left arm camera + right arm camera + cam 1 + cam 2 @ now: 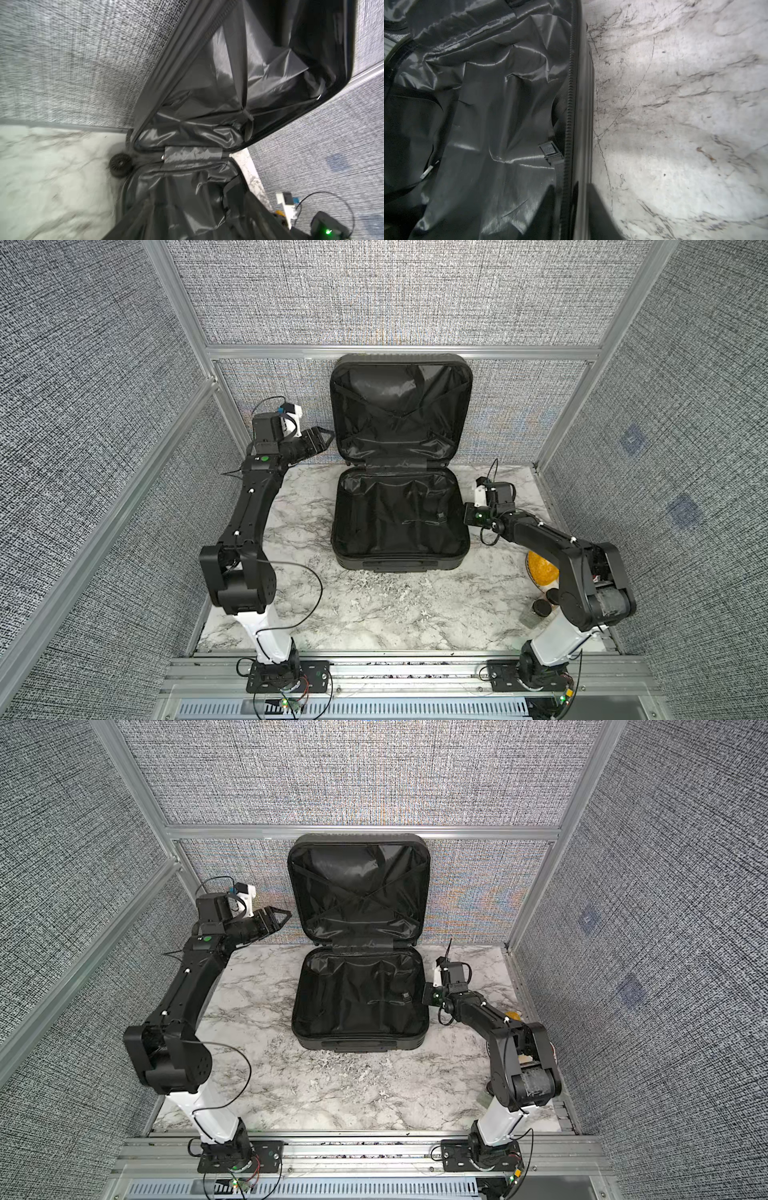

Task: Open the suitcase zippers
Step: Adjust the suitcase at the center of the board, then reset both arms

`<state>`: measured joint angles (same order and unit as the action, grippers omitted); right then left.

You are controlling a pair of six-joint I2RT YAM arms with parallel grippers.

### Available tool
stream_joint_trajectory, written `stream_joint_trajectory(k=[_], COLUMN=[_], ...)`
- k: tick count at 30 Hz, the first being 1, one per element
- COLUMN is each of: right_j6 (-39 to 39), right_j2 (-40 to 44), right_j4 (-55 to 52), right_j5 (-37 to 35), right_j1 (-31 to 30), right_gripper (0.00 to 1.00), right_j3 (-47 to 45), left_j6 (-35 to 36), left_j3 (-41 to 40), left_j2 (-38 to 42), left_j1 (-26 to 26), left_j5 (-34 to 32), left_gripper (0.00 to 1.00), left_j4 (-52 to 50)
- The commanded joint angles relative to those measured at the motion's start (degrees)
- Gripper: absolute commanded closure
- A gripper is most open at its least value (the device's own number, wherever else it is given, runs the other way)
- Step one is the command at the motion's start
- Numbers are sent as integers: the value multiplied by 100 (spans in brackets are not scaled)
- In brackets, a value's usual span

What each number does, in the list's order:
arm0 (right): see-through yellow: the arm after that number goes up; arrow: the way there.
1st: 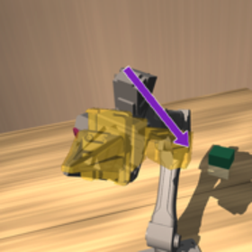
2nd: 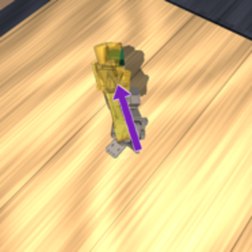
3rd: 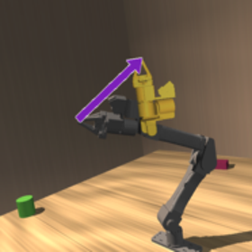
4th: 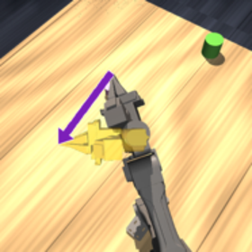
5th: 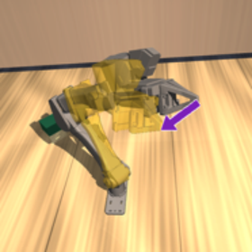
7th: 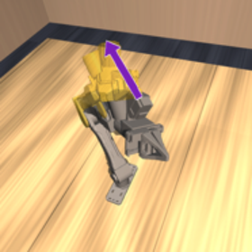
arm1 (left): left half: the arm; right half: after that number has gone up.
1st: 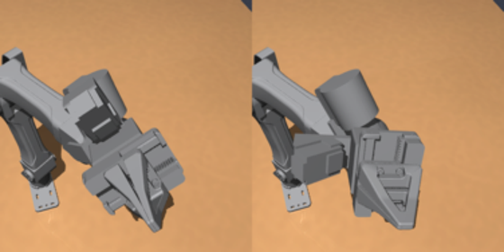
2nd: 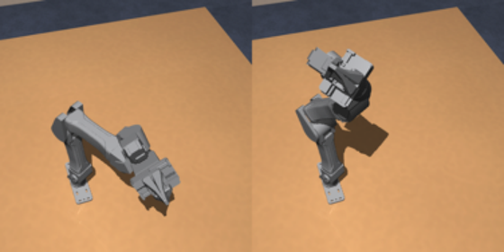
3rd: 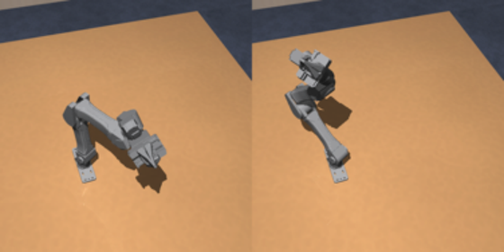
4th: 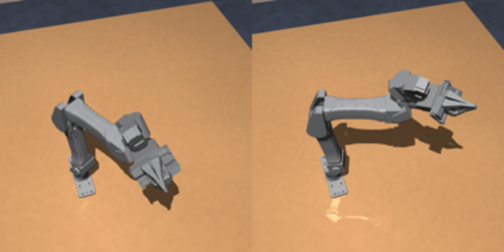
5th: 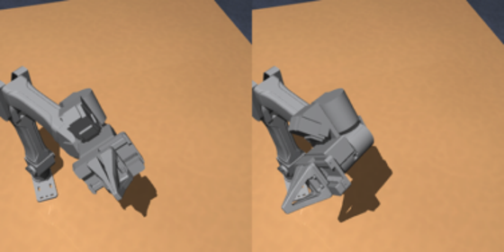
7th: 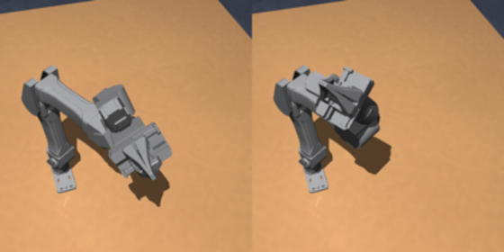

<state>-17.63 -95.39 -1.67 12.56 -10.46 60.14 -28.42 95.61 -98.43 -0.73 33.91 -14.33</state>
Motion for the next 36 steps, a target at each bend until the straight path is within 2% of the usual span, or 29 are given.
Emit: stream_joint_trajectory(k=[1,3,7,10,11,12,14,15,18,21,24,27,30,33,36], right_j6=[204,249,101,-51,-96,-102,89,291,967,1517,1773,2024,2031,2052,1989], right_j2=[351,808,1921,2483,2614,2723,2837,2850,2737,2362,1986,1722,1599,1280,730], right_j4=[218,472,1350,2071,2245,2431,2795,3107,4074,4825,5342,5869,6329,7090,7979], right_j5=[318,172,-870,-2022,-2432,-2861,-3486,-3731,-4173,-4035,-3656,-3248,-2749,-2189,-1994], right_j1=[9,8,25,43,38,45,61,65,93,165,202,236,378,547,666], right_gripper=[41,27,5,2,2,2,2,2,4,2,2,2,2,2,2], right_j3=[-88,-332,-1242,-2055,-2260,-2484,-2914,-3180,-3875,-4285,-4445,-4489,-4556,-4761,-4978], left_j6=[261,349,587,390,263,494,1340,1470,1756,2087,2349,2536,2615,2729,2772], left_j3=[-940,-1686,-3218,-4483,-4913,-5410,-6107,-6351,-6709,-7078,-7389,-7476,-7502,-7288,-7481], left_j2=[994,1774,3327,4358,4572,4766,4981,5008,4934,4524,3916,3206,2513,1973,1005], left_j1=[-20,-78,-103,-102,-97,-100,-103,-97,-101,-100,-96,-102,-97,-111,-111], left_j5=[-902,-1564,-3001,-4516,-4831,-4870,-4393,-4407,-4775,-4606,-4281,-4229,-3911,-3715,-3476], left_gripper=[14,1,1,1,0,0,1,0,1,1,1,1,1,1,1], left_j4=[386,398,299,290,452,859,1474,1647,1693,2443,3517,4311,5207,5362,6804])
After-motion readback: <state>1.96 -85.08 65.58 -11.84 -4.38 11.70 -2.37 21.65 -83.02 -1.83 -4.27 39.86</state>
